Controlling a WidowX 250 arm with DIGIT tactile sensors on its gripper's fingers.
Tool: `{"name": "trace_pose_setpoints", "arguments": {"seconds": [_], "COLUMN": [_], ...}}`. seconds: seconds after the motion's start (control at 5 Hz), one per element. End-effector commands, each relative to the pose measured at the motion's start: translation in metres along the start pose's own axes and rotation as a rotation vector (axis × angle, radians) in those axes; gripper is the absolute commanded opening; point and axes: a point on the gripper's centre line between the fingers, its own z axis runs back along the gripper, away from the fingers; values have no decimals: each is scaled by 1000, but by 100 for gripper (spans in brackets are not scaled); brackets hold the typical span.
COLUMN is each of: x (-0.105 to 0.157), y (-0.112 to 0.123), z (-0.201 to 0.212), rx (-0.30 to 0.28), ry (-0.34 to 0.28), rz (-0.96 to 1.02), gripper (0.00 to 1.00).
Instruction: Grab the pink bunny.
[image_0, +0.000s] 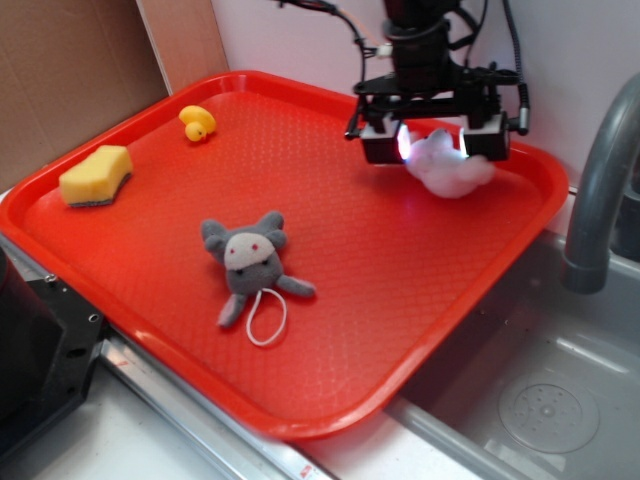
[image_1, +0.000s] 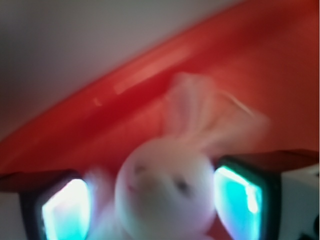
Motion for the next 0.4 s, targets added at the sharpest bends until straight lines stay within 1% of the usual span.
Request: {"name": "trace_pose_setpoints", "arguments": {"seconds": [0.0, 0.2], "x": [-15, -18], "y": [6, 18], "z": [39, 55], "rx": [-41, -101], "ry": [-29, 44], "rz": [-4, -94], "gripper": [100, 0]}}
